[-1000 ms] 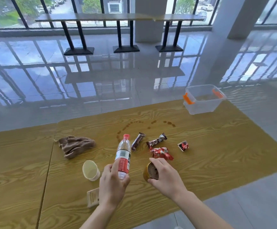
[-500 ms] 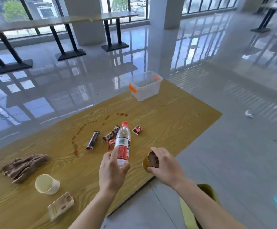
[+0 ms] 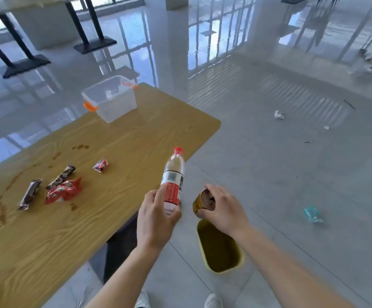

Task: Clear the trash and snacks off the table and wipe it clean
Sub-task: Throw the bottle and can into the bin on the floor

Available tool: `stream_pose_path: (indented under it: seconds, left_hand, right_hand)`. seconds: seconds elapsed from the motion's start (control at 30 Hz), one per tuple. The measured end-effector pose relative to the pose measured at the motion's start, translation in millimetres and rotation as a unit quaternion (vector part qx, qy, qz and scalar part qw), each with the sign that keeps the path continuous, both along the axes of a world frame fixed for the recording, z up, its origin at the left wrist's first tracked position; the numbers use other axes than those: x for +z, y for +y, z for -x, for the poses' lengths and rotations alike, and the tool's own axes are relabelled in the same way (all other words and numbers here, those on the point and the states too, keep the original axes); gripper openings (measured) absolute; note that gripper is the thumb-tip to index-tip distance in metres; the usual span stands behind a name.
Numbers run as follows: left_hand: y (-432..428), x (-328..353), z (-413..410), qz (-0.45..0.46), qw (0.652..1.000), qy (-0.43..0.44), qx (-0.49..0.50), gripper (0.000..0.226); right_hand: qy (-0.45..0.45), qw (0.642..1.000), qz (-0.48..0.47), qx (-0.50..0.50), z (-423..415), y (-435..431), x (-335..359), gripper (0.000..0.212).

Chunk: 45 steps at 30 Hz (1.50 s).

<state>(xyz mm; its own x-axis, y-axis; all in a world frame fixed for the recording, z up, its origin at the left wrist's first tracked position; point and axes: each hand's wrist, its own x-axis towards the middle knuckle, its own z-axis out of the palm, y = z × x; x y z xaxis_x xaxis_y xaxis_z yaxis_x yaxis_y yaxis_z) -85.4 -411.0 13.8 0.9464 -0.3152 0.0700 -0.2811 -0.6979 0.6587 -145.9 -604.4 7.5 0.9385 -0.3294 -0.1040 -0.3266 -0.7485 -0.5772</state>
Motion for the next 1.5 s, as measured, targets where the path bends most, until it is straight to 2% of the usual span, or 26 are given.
stream_pose_path:
  seconds: [0.3,0.63,0.87,1.0,1.33,1.5]
  left_hand:
    - [-91.8,-74.7,29.7,-0.050,0.990,0.099,-0.090,0.070]
    - [-111.2,-229.2,34.5,-0.184,0.942,0.268,-0.081,0.067]
    - [-124.6,-318.7,25.4,-0.242,0.932,0.251,-0.097,0.055]
    - [-136.2,-357.5,21.4,-0.283,0.920,0.242,-0.122,0.057]
    - [-160.5,-443.9,22.7,-0.309,0.908,0.252,-0.126,0.055]
    - [-165.4,-470.7,27.4,-0.332,0.902,0.241,-0.134,0.044]
  right_hand:
    - [0.090,0.990,-0.015,-0.103,45.5,-76.4,-73.1,0.081]
    - [0.196,0.962,-0.074,-0.177,69.6,-81.4,-216.3,0.079]
    - [0.233,0.949,-0.105,-0.185,66.8,-77.8,-307.0,0.072]
    - [0.236,0.948,-0.102,-0.188,64.2,-76.1,-348.1,0.071]
    - [0.288,0.934,-0.081,-0.198,73.6,-84.1,-435.6,0.077]
    - [0.298,0.934,-0.078,-0.179,76.0,-76.3,-464.8,0.077]
